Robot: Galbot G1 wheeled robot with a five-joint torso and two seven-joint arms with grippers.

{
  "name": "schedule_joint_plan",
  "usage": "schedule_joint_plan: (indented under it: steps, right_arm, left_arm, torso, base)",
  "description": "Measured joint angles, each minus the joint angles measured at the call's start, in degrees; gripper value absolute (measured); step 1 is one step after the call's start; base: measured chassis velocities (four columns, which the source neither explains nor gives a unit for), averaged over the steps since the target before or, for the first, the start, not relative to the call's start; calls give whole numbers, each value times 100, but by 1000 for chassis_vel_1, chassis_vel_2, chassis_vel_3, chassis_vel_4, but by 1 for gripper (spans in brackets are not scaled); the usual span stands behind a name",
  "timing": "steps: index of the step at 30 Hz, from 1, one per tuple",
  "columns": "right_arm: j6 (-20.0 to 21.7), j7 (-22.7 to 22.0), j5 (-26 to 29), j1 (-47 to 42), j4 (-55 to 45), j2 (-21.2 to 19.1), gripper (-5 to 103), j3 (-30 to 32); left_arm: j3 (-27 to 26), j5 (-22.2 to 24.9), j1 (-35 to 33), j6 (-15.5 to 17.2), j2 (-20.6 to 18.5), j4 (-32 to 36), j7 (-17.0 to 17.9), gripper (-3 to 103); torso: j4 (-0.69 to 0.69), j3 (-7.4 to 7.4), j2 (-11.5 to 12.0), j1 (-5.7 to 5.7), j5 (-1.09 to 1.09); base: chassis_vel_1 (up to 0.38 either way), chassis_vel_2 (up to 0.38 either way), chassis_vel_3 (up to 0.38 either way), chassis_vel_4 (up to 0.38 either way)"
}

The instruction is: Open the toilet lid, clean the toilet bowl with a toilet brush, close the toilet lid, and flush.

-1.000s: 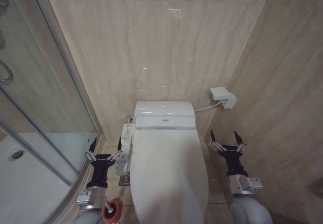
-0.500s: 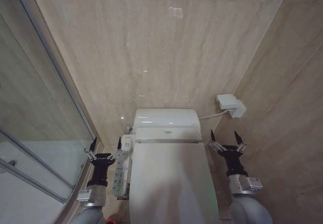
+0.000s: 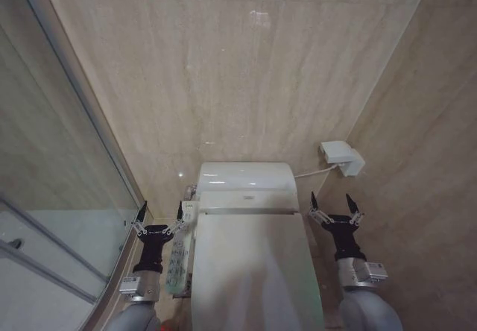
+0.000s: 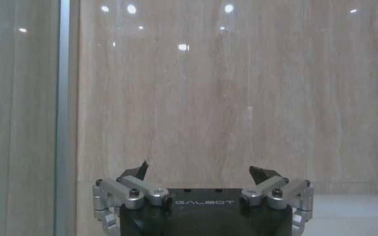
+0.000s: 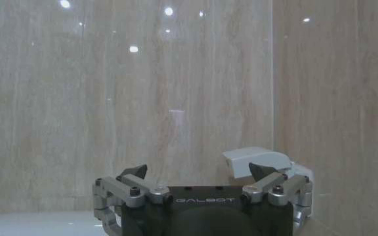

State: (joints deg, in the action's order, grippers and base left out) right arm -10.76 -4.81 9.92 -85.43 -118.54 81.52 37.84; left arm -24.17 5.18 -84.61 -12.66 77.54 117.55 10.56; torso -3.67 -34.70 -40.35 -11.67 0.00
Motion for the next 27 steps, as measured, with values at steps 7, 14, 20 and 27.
schedule_joint_plan:
  steps: [7,14,20,27]
  right_arm:
    - [0,0,0,-3,0,0,100,0]
    - [0,0,0,-2,0,0,100,0]
    - [0,0,0,-1,0,0,100,0]
    - [0,0,0,-2,0,0,100,0]
  left_arm:
    - [-80,20,223,-85,-5,-453,277,100]
    - [-387,299,511,-264,-124,-1299,436,100]
    - [-548,527,708,-422,-262,-1859,432,100]
    - [-427,816,1425,-786,-781,-3002,-21,100]
  torso:
    - [0,2,-1,6,0]
    - [0,1,-1,5,0]
    - [0,2,-1,4,-1]
    - [0,1,-1,4,-2]
  base:
    - [-4,1,2,-1]
    - [10,-12,-8,16]
    - [0,0,0,0]
    - [0,0,0,0]
